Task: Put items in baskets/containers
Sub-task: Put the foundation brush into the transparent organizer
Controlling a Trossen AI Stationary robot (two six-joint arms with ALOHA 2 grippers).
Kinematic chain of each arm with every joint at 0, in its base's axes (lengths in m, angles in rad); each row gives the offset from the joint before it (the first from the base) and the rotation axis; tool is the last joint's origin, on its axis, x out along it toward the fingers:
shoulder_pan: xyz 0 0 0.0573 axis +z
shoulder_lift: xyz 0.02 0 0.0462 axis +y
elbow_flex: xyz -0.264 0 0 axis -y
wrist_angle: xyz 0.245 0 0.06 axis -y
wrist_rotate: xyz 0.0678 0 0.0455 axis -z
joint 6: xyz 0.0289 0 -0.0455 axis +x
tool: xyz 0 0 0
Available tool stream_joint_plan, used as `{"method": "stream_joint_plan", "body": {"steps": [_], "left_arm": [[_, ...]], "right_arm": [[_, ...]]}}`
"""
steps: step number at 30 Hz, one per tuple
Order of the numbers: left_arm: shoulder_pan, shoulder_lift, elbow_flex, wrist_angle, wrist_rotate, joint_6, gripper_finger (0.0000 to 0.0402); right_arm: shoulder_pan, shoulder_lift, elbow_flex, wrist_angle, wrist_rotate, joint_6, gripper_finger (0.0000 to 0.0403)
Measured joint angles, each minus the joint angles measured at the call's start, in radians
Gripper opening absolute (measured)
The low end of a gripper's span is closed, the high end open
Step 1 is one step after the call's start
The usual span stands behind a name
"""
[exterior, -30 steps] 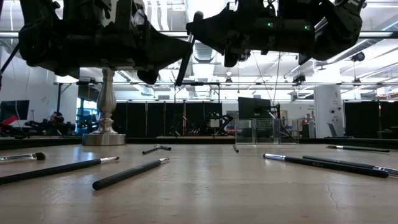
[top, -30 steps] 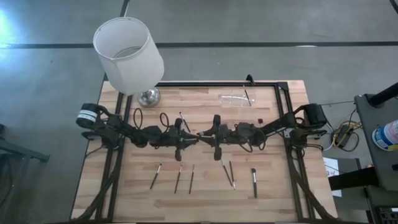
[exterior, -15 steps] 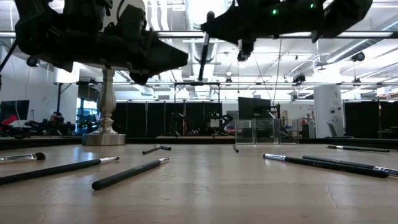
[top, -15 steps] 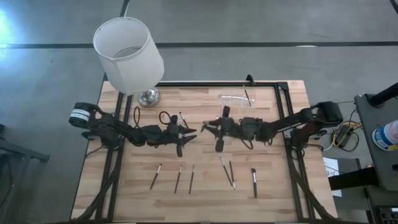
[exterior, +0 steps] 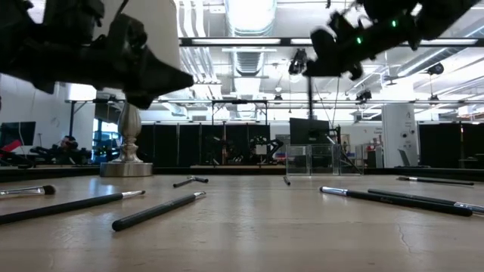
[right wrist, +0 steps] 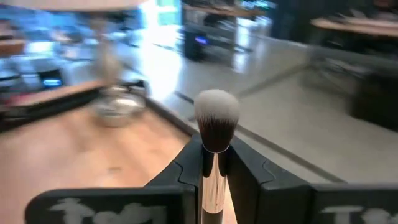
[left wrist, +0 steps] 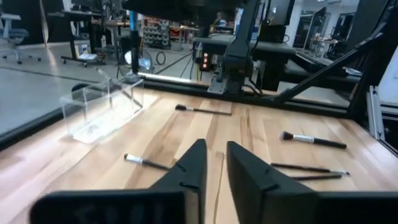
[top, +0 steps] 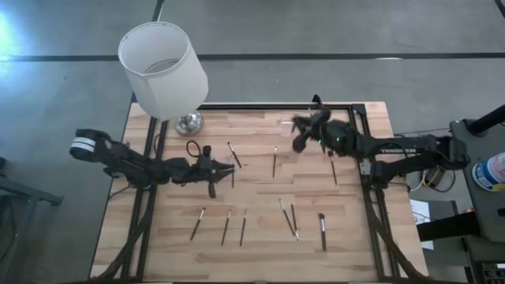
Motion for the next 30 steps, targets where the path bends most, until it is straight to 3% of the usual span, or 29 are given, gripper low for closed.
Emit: {"method": "stream_joint_plan", "body": {"steps": [5,12,22,30], "left_arm": [[0.000,-0.015,-0.040,0.034,0.000,-0.002,0.0018],[0.000,-0.014,-0.040,0.036,0.000,-0.002,0.0011],[0.000,-0.013,-0.040,0.034,0.001,-0.003,0.0011],[0.000,-0.013,-0.038,0.033,0.001,-0.004,0.0011]], "right_arm": [[-0.180,-0.042,-0.025,-0.064,-0.034,0.018,0.0042],[-0.351,0.014,-0.026,-0.122,-0.110,0.039,0.0042],[-0.420,0.083,-0.026,-0.162,-0.192,0.071,0.0042],[-0.458,0.203,-0.026,-0.151,-0.196,0.073,0.0042]]}}
